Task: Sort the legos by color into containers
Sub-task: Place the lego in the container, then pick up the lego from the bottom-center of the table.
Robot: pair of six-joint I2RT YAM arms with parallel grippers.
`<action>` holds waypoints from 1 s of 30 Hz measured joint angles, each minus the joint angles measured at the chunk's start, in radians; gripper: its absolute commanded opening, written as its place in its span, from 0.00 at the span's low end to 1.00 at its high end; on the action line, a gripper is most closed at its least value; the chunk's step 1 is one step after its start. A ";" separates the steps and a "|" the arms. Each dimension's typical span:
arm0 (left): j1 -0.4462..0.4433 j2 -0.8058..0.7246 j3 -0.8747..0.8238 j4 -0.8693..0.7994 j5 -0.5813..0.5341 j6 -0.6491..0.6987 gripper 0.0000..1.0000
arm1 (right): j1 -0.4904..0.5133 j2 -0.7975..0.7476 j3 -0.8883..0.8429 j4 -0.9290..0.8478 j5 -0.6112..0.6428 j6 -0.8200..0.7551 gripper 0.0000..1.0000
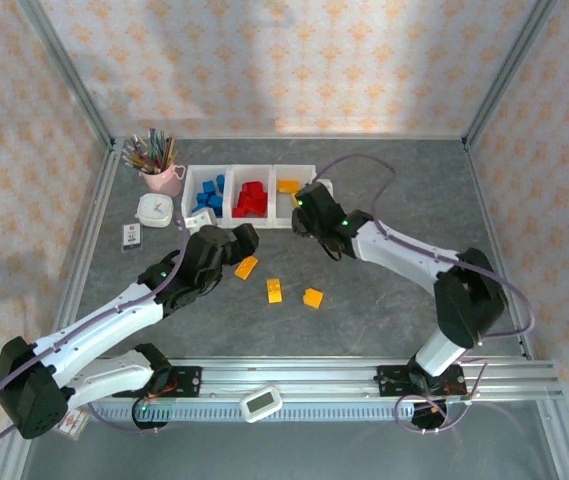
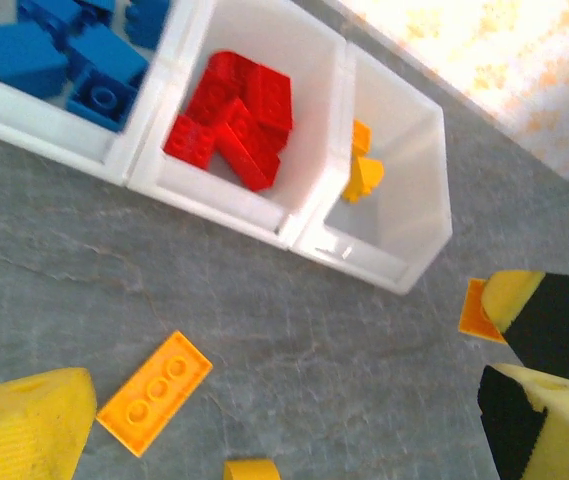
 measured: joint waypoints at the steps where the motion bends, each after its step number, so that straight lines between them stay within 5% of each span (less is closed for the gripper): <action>1: 0.013 -0.003 0.000 0.000 0.000 0.003 0.99 | -0.008 0.023 0.018 0.011 -0.005 -0.010 0.37; 15: 0.084 0.030 0.006 0.004 0.005 0.051 0.99 | -0.109 0.372 0.310 0.045 -0.021 -0.115 0.48; 30: 0.086 0.029 0.010 0.001 0.027 0.071 0.99 | -0.117 0.333 0.340 0.035 -0.058 -0.148 0.65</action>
